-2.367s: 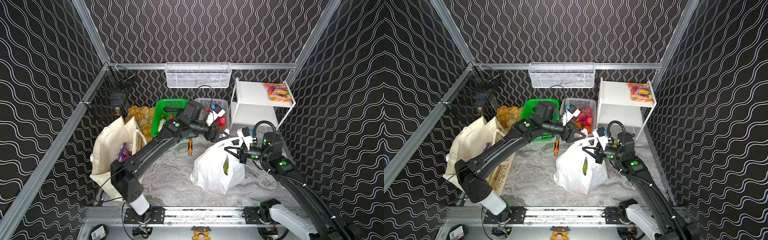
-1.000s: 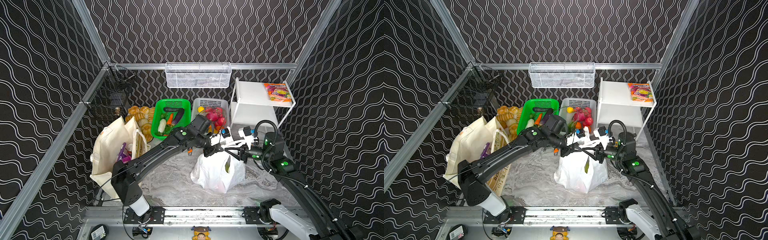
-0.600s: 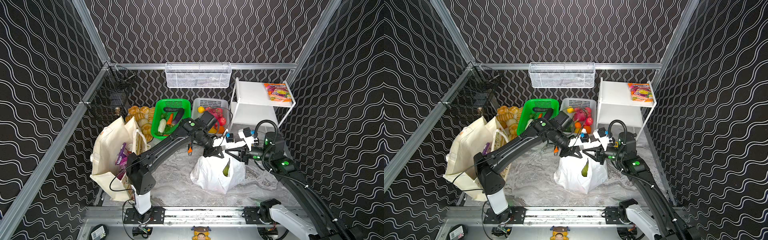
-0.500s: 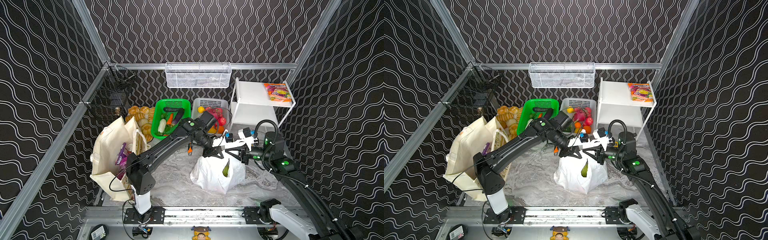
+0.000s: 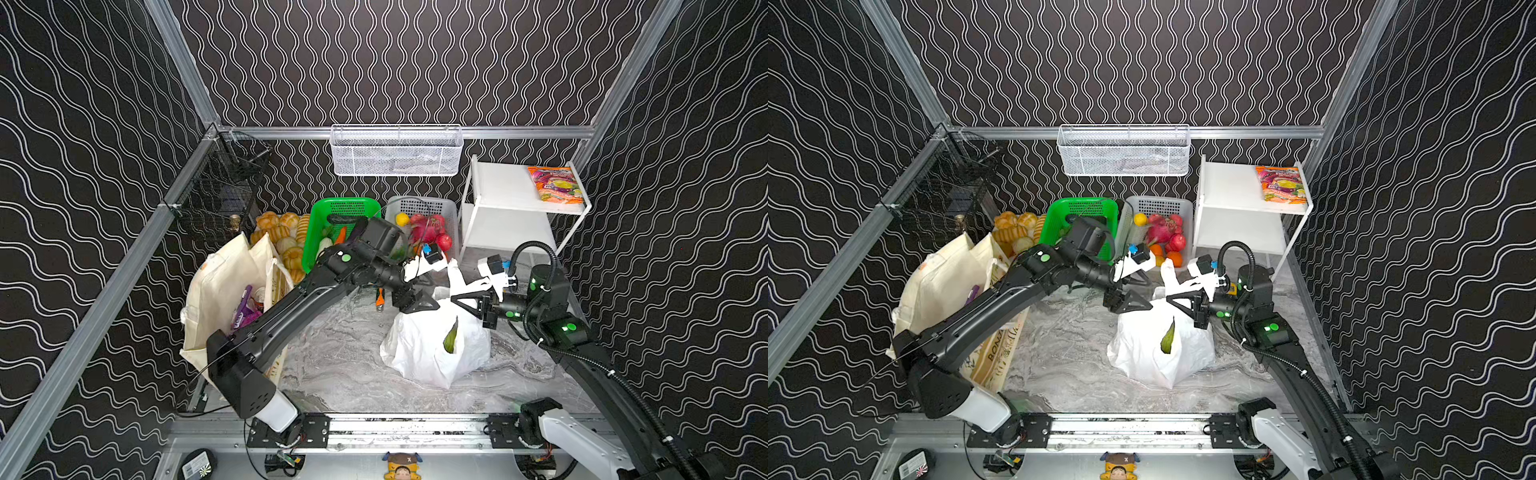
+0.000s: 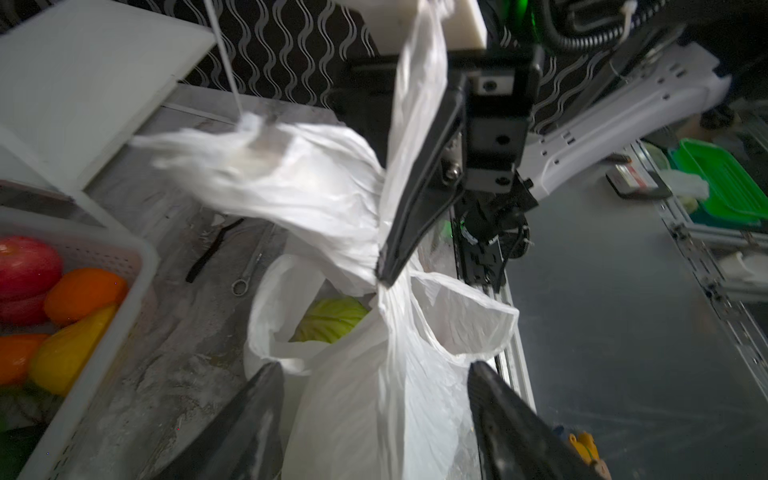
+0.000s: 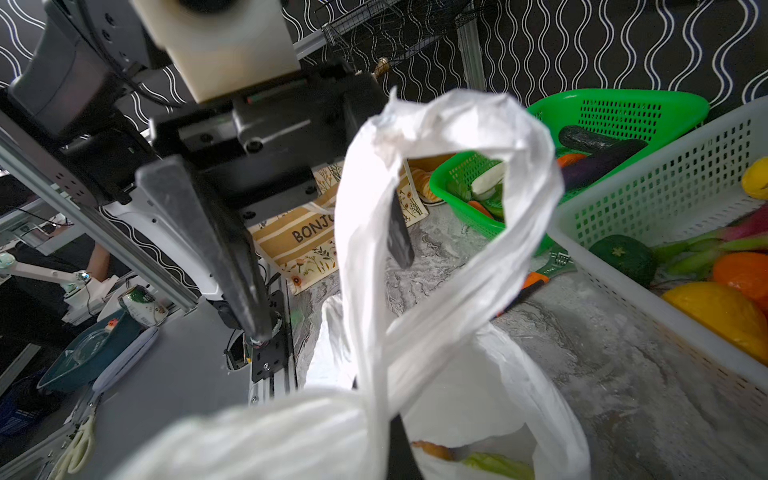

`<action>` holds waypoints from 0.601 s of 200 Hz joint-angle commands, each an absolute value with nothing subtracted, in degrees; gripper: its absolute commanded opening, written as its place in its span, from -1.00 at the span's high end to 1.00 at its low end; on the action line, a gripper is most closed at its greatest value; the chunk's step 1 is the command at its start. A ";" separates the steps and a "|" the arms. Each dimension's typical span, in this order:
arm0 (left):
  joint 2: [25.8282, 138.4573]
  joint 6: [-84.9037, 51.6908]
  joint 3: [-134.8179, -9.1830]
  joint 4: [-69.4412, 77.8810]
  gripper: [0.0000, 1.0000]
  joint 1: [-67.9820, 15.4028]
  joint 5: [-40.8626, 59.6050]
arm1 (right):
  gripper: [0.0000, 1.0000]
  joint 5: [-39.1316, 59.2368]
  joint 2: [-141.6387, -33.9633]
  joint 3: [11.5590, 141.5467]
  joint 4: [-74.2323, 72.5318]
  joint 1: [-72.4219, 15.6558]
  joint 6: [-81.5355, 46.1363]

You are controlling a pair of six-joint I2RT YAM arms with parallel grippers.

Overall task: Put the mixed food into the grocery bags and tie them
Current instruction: 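Pull the crossed handles with the left gripper while the right gripper holds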

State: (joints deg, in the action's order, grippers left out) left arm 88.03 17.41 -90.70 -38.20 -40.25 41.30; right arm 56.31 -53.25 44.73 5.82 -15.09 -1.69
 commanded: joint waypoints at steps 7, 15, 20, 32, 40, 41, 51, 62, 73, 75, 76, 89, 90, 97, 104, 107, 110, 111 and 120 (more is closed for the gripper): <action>87.04 1.38 -89.95 -22.73 -0.49 -39.67 41.27 | 1.00 56.01 -54.11 45.66 5.46 -15.10 -0.58; 87.55 -1.41 -90.45 -21.35 -0.50 -39.68 41.39 | 0.99 56.34 -54.37 45.70 5.46 -15.06 -0.44; 87.98 -3.07 -90.91 -20.76 -0.51 -39.64 41.10 | 0.99 56.60 -54.41 45.68 5.38 -15.08 -0.36; 89.41 -6.19 -92.46 -20.34 -0.52 -39.64 40.74 | 0.99 56.93 -54.56 45.70 5.11 -15.06 -0.41; 90.66 -7.97 -93.86 -20.75 -0.52 -39.65 40.80 | 0.99 57.20 -54.58 45.70 5.01 -15.11 -0.37; 90.81 -8.16 -94.04 -20.83 -0.53 -39.69 40.79 | 0.99 57.21 -54.58 45.70 5.06 -15.11 -0.36; 92.47 -9.35 -95.69 -21.50 -0.55 -39.66 41.31 | 0.99 57.41 -54.64 45.77 5.07 -15.07 -0.18; 94.14 -10.30 -96.69 -21.46 -0.57 -39.70 42.89 | 0.98 57.98 -54.64 45.84 5.09 -15.08 0.00; 95.77 -10.25 -97.72 -21.62 -0.58 -39.66 45.04 | 0.98 58.31 -54.70 46.05 5.35 -15.10 0.31; 95.99 -10.30 -97.97 -21.62 -0.58 -39.64 45.38 | 0.98 58.35 -54.68 46.12 5.45 -15.07 0.38; 96.03 -10.33 -98.03 -21.62 -0.58 -39.64 45.54 | 0.98 58.35 -54.67 46.13 5.45 -15.05 0.41; 97.33 -11.21 -98.59 -20.87 -0.52 -39.68 47.64 | 0.97 58.23 -54.74 46.47 6.04 -15.11 0.85; 97.36 -11.23 -98.60 -20.80 -0.52 -39.70 47.77 | 0.97 58.21 -54.75 46.44 6.10 -15.11 0.86; 97.62 -11.41 -98.74 -20.25 -0.46 -39.65 48.74 | 0.96 57.86 -54.69 46.64 6.36 -15.08 0.88; 97.63 -11.67 -98.49 -19.38 -0.37 -39.70 49.44 | 0.96 57.69 -54.72 46.67 6.50 -15.05 0.96; 97.52 -11.83 -98.37 -18.84 -0.32 -39.65 49.93 | 0.95 57.67 -54.61 46.65 6.50 -15.03 0.89; 97.41 -11.98 -98.15 -18.27 -0.26 -39.64 50.42 | 0.95 57.68 -54.62 46.67 6.50 -15.10 0.88; 97.31 -12.01 -98.12 -18.06 -0.23 -39.64 50.48 | 0.95 57.67 -54.64 46.67 6.50 -15.11 0.88; 96.77 -12.57 -97.06 -15.81 0.08 -39.65 51.74 | 0.91 57.51 -54.74 46.50 6.42 -15.04 0.59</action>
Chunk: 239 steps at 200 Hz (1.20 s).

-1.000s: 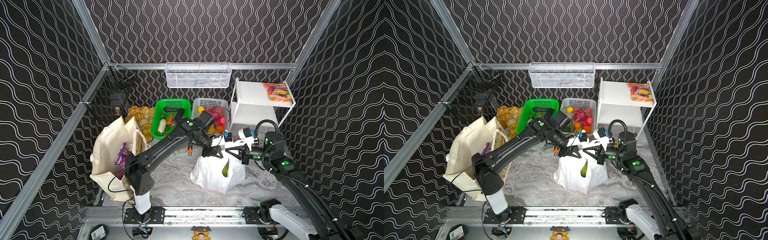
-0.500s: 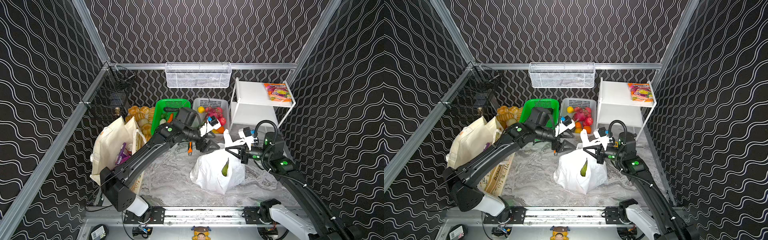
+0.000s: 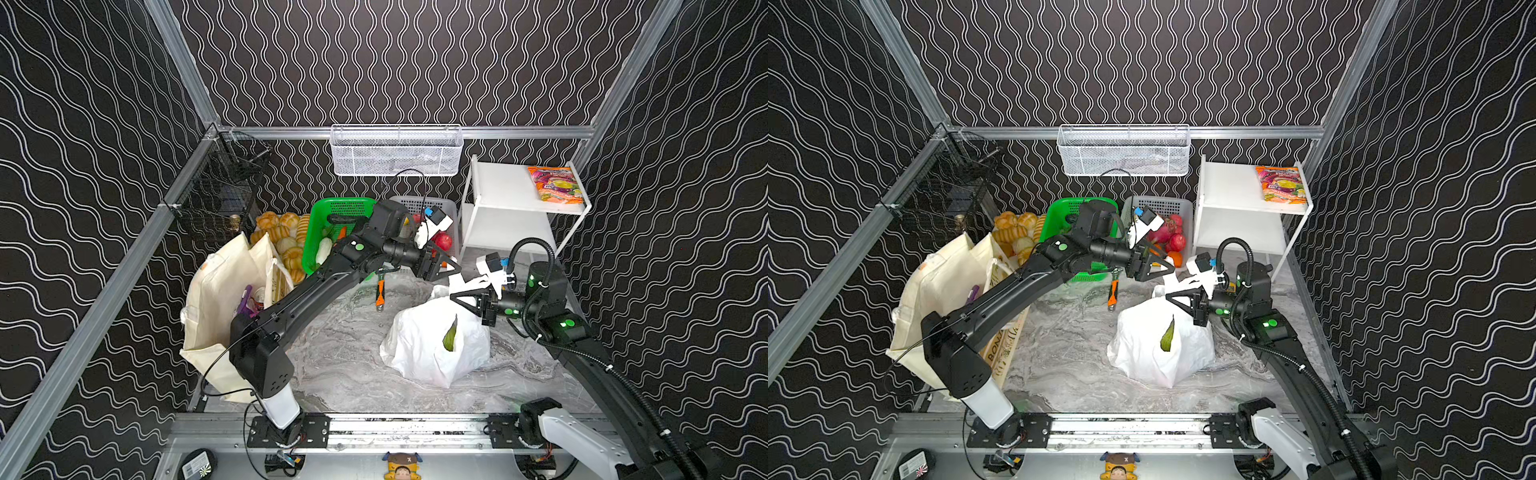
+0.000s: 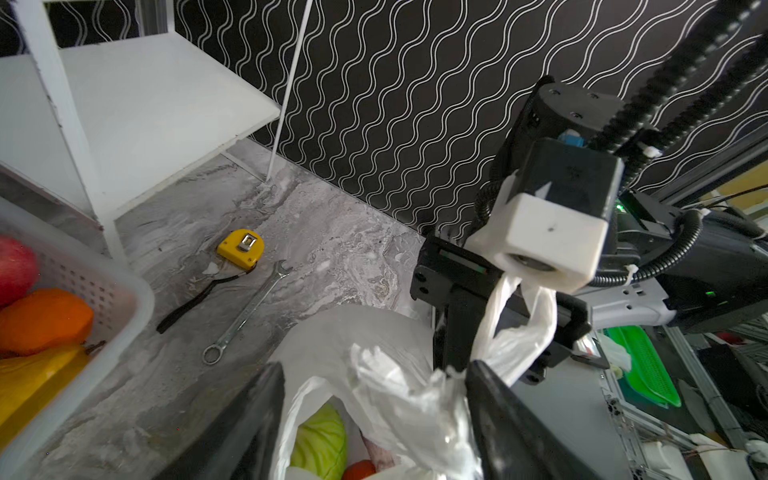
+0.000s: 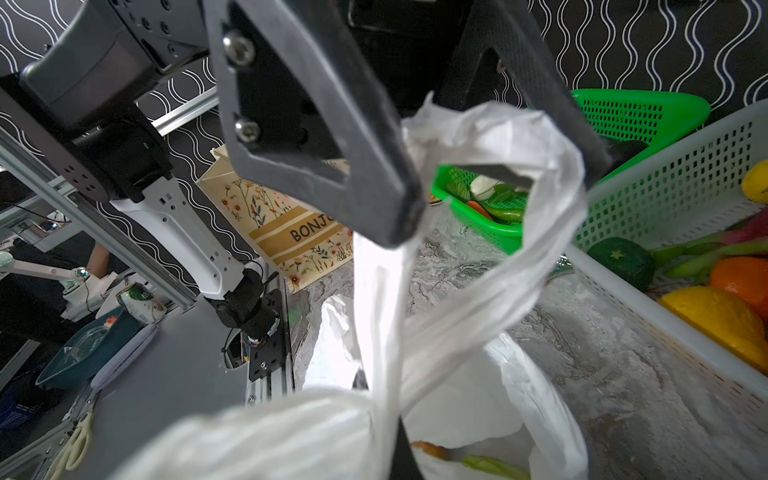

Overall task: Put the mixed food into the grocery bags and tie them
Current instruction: 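Pull the crossed handles with the left gripper while the right gripper holds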

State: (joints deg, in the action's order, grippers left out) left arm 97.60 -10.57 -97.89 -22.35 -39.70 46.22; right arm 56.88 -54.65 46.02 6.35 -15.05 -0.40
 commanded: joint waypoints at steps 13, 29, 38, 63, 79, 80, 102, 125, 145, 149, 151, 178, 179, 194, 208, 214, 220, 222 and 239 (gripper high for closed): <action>95.63 -13.76 -95.28 -12.54 0.73 -39.69 52.09 | 0.85 56.64 -54.69 46.20 6.25 -15.03 -0.03; 94.07 -13.40 -93.34 -10.98 1.00 -39.65 51.61 | 0.79 55.31 -54.62 45.56 5.37 -15.08 -1.57; 93.10 -13.41 -92.08 -10.09 1.00 -39.64 51.04 | 0.77 54.87 -54.71 45.02 4.35 -14.97 -2.87; 89.91 -14.32 -87.34 -5.80 1.00 -39.79 51.15 | 0.74 52.95 -55.07 44.12 2.20 -14.89 -6.38; 87.36 -13.82 -83.85 -3.84 1.00 -39.73 50.25 | 0.71 51.86 -55.27 44.04 1.32 -14.77 -7.65; 87.23 -13.81 -83.63 -3.76 1.00 -39.73 50.13 | 0.71 51.86 -55.23 44.03 1.28 -14.77 -7.74; 84.71 -13.40 -79.11 -0.52 1.00 -39.97 50.26 | 0.77 53.57 -55.59 43.77 -1.45 -14.76 -10.02; 82.72 -9.24 -75.68 -0.95 1.00 -41.57 51.00 | 0.88 53.75 -56.00 43.93 -2.66 -14.67 -12.09; 80.69 -1.35 -72.60 -5.00 1.00 -43.61 48.20 | 0.92 53.25 -56.36 44.52 -2.13 -14.60 -12.69; 80.38 -0.04 -72.11 -5.75 1.00 -43.99 47.66 | 0.91 53.46 -56.49 44.56 -2.28 -14.65 -13.05; 80.30 0.67 -71.77 -6.14 1.00 -44.24 47.38 | 0.92 53.60 -56.49 44.45 -2.33 -14.63 -13.15; 80.08 8.83 -70.11 -12.95 1.00 -46.43 42.46 | 0.87 55.17 -56.78 44.32 -2.39 -14.67 -13.58; 80.16 8.94 -70.03 -13.15 1.00 -46.51 42.15 | 0.87 55.27 -56.82 44.31 -2.34 -14.67 -13.56; 81.10 12.53 -70.03 -16.51 1.00 -47.94 38.69 | 0.83 56.50 -56.62 44.12 -1.65 -14.66 -12.82; 82.10 14.05 -70.11 -17.64 1.00 -49.09 36.80 | 0.77 58.06 -56.55 43.87 -0.86 -14.68 -12.11; 82.48 14.53 -69.97 -17.80 0.99 -49.40 36.32 | 0.75 59.13 -56.63 43.78 -0.62 -14.67 -11.68; 82.94 15.04 -69.96 -18.05 0.99 -49.86 35.79 | 0.72 59.79 -56.76 43.85 -0.11 -14.63 -11.25; 83.03 15.21 -69.90 -18.05 0.99 -50.00 35.56 | 0.72 59.95 -56.77 43.85 0.13 -14.67 -11.12; 83.82 16.29 -69.83 -18.75 0.98 -50.91 34.17 | 0.65 60.30 -57.09 44.55 2.91 -14.68 -9.45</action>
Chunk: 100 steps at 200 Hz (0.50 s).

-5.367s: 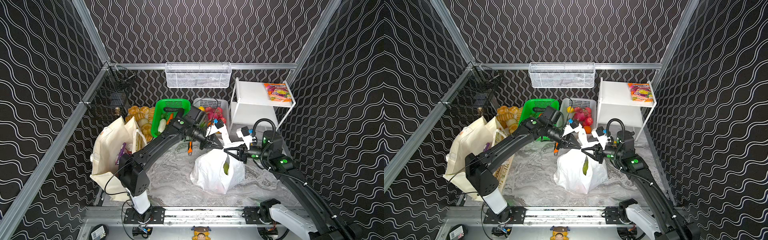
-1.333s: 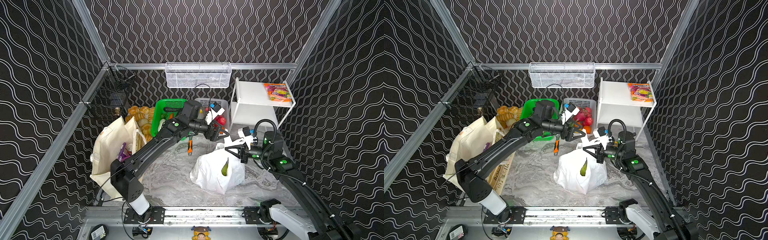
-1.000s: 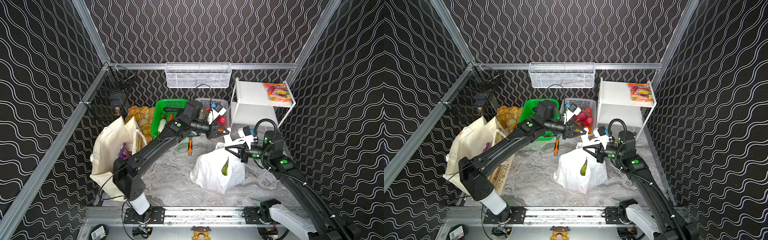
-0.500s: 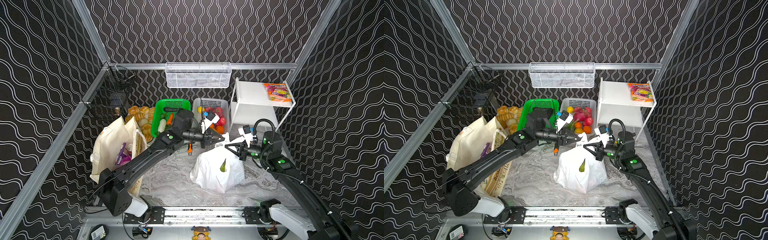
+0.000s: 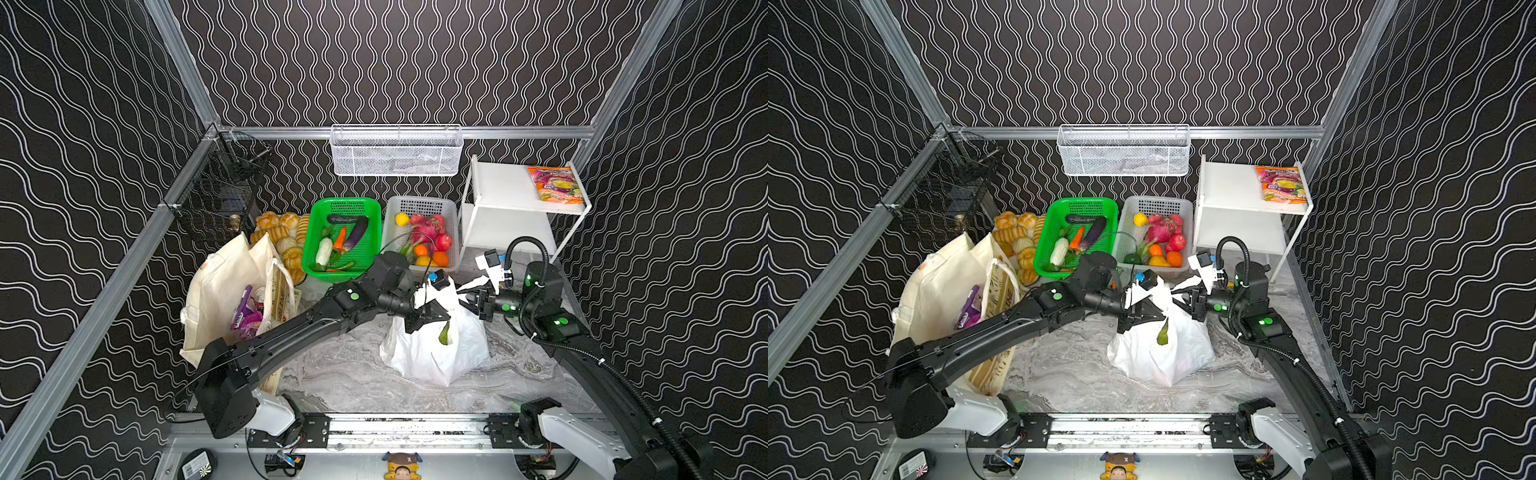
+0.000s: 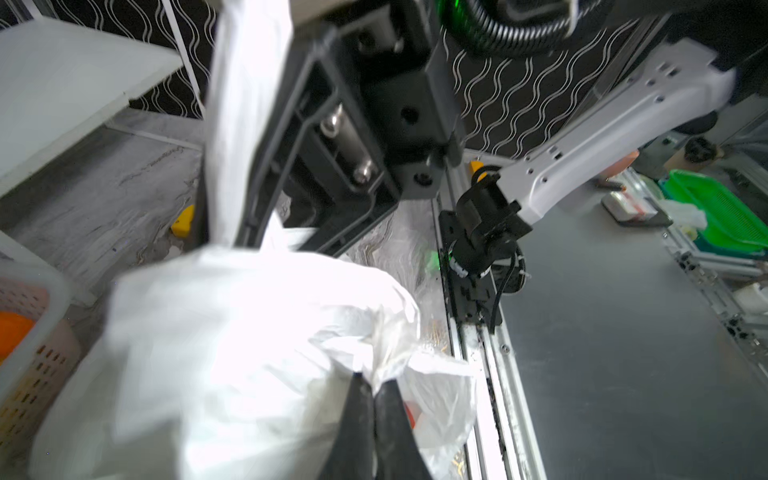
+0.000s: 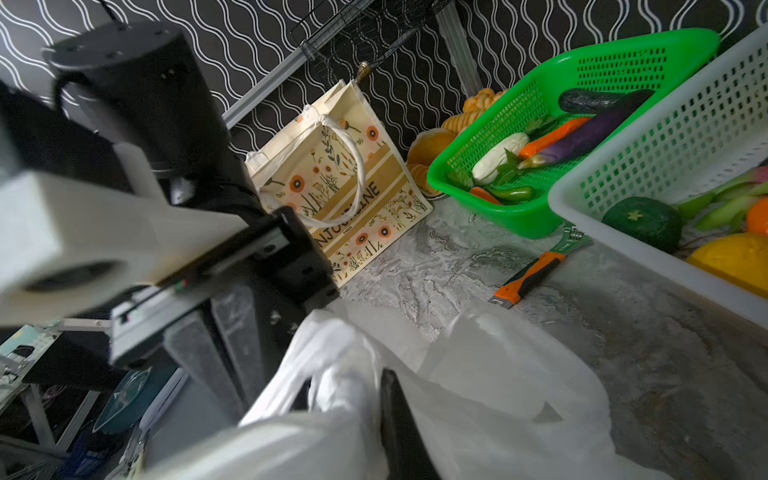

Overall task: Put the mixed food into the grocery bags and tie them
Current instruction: 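Pull the crossed handles with the left gripper while the right gripper holds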

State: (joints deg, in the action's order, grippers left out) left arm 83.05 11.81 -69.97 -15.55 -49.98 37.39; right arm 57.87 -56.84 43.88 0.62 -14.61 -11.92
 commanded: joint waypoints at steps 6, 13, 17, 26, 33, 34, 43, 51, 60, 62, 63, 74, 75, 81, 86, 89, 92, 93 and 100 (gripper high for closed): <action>84.03 16.42 -69.79 -18.95 0.98 -51.06 33.63 | 0.63 60.37 -57.13 44.74 3.68 -14.68 -8.96; 84.11 16.52 -69.70 -19.02 0.98 -51.15 33.30 | 0.60 60.60 -57.16 44.91 4.45 -14.61 -8.35; 84.06 16.52 -69.57 -19.02 0.98 -51.15 33.06 | 0.57 60.81 -57.13 44.98 4.90 -14.67 -8.02; 83.87 16.75 -69.23 -18.72 0.97 -51.20 32.64 | 0.52 61.10 -57.08 45.08 5.63 -14.66 -7.27; 83.70 17.00 -69.07 -18.62 0.97 -51.24 32.48 | 0.46 61.14 -56.91 45.11 6.46 -14.68 -6.60; 83.64 17.03 -68.99 -18.63 0.97 -51.24 32.46 | 0.45 61.11 -56.89 45.14 6.57 -14.68 -6.46; 83.48 17.56 -68.70 -18.70 0.97 -51.24 32.04 | 0.33 60.82 -56.76 45.49 8.20 -14.68 -5.23; 83.35 18.06 -68.69 -19.16 0.97 -51.24 31.66 | 0.19 59.64 -56.50 45.96 10.13 -14.68 -3.86; 83.31 18.65 -68.82 -19.86 0.97 -51.24 31.28 | 0.07 58.45 -56.07 46.48 12.09 -14.67 -2.57; 83.32 18.79 -68.86 -19.97 0.96 -51.24 31.22 | 0.04 58.40 -56.03 46.56 12.27 -14.68 -2.38; 83.28 18.80 -68.93 -20.01 0.96 -51.24 31.17 | 0.03 58.43 -55.96 46.57 12.38 -14.68 -2.33; 83.23 19.21 -68.91 -20.61 0.96 -51.24 31.11 | -0.11 58.80 -55.54 46.67 12.76 -14.64 -1.85; 83.19 19.23 -68.91 -20.63 0.96 -51.24 31.16 | -0.11 58.89 -55.54 46.67 12.75 -14.66 -1.85; 83.19 19.33 -68.91 -20.82 0.96 -51.24 31.29 | -0.19 59.69 -55.42 46.46 12.19 -14.67 -2.12; 83.15 19.42 -68.92 -20.91 0.96 -51.24 31.35 | -0.23 60.83 -55.44 46.26 11.35 -14.68 -2.54; 83.10 19.42 -68.88 -20.84 0.96 -51.24 31.38 | -0.26 61.80 -55.55 46.11 10.77 -14.64 -2.81; 83.12 19.42 -68.85 -20.79 0.96 -51.24 31.44 | -0.28 62.78 -55.62 45.92 10.29 -14.61 -2.97; 83.09 19.42 -68.79 -20.76 0.96 -51.24 31.50 | -0.29 63.03 -55.67 45.86 10.15 -14.60 -3.02; 82.99 19.34 -68.69 -20.57 0.96 -51.26 31.61 | -0.36 64.08 -56.12 45.92 9.77 -14.66 -3.31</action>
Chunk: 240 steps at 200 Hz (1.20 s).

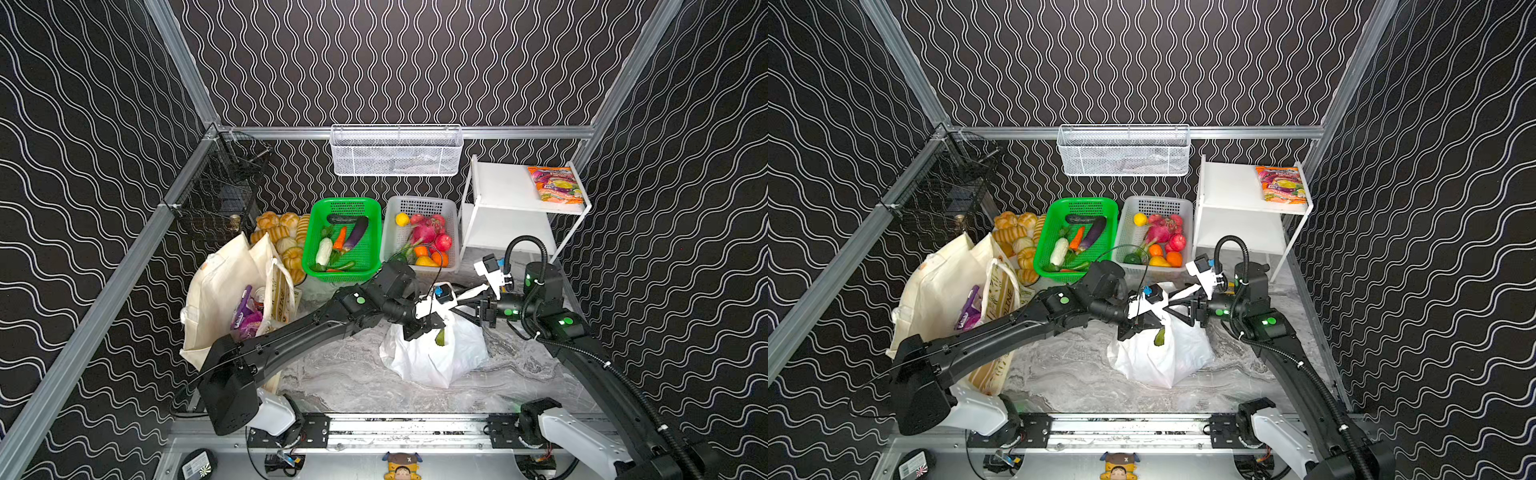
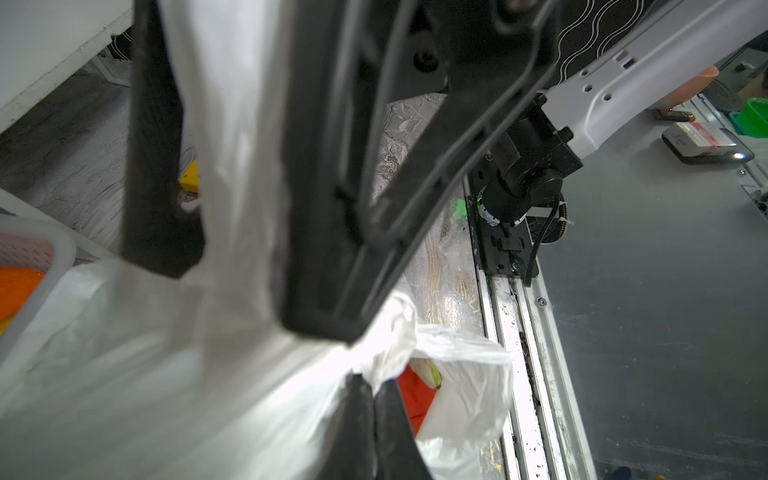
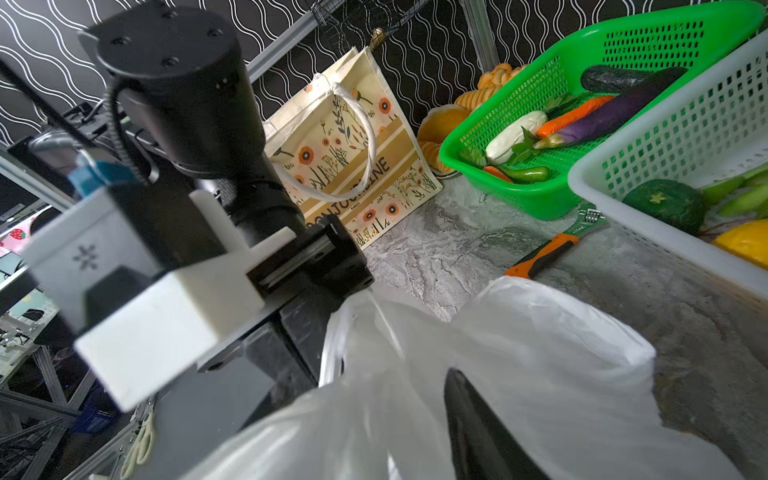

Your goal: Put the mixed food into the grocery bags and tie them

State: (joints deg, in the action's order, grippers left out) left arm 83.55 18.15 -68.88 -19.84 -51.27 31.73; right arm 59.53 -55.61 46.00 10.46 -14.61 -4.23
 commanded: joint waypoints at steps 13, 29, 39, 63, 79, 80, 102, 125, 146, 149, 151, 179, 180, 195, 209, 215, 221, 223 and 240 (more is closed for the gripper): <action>82.97 19.26 -68.73 -20.35 0.95 -51.24 31.90 | -0.44 64.80 -57.04 46.43 10.61 -14.66 -2.87; 82.98 19.24 -68.91 -20.17 0.95 -51.24 32.24 | -0.47 61.92 -58.40 47.32 12.65 -14.65 -1.56; 82.95 19.38 -68.91 -20.21 0.95 -51.31 32.29 | -0.48 60.84 -59.16 47.39 12.67 -14.76 -1.11; 83.21 19.69 -69.05 -20.54 0.94 -51.33 32.23 | -0.48 59.88 -60.42 47.54 11.71 -15.48 -0.22; 83.36 19.56 -69.16 -20.65 0.94 -51.33 31.96 | -0.42 59.35 -61.13 47.59 11.49 -16.77 0.62; 83.39 19.49 -69.16 -20.65 0.94 -51.33 31.98 | -0.41 59.38 -61.20 47.57 11.50 -16.82 0.66; 83.26 18.90 -68.99 -19.89 0.94 -51.33 31.20 | 0.12 57.85 -61.98 48.48 12.42 -17.76 1.19; 83.39 19.15 -68.85 -19.68 0.94 -51.33 30.23 | 0.93 51.90 -61.21 49.98 13.65 -17.63 -1.82; 83.51 18.61 -69.52 -20.08 0.93 -51.33 28.72 | 1.00 53.46 -58.26 46.42 4.93 -17.74 -11.50; 83.45 18.63 -69.55 -19.93 0.92 -51.33 28.74 | 1.00 53.02 -57.60 45.88 4.07 -17.88 -12.45; 83.38 18.63 -69.46 -19.90 0.92 -51.33 28.74 | 1.00 52.48 -57.18 45.64 3.61 -17.90 -13.04; 82.75 19.16 -68.16 -19.20 0.83 -51.33 29.43 | 1.00 46.08 -52.85 42.65 2.65 -18.20 -15.12; 82.77 19.12 -68.18 -19.22 0.82 -51.33 29.44 | 1.00 46.02 -52.75 42.64 2.77 -18.20 -15.03; 82.73 18.59 -68.54 -19.25 0.59 -51.33 30.09 | 1.00 44.34 -52.25 43.40 5.28 -18.19 -13.48; 82.77 18.07 -69.47 -19.30 0.48 -51.33 30.24 | 1.00 45.88 -53.19 44.16 3.30 -18.20 -14.92; 82.64 17.60 -69.84 -19.31 0.32 -51.36 30.23 | 1.00 45.89 -53.79 44.96 3.06 -18.17 -15.14; 82.49 17.70 -70.19 -19.39 0.21 -51.33 30.21 | 1.00 45.65 -54.29 45.73 2.73 -18.19 -15.53; 82.52 17.78 -70.28 -19.48 0.19 -51.33 30.29 | 1.00 45.62 -54.38 46.02 2.59 -18.17 -15.66; 81.83 18.11 -70.84 -19.88 0.14 -51.33 30.61 | 1.00 44.77 -55.49 49.52 7.07 -18.11 -12.38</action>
State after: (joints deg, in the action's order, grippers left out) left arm 82.81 18.17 -69.82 -19.90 -51.33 29.28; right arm 46.15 -54.48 45.63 6.09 -18.20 -14.28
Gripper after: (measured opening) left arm 0.431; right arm 0.051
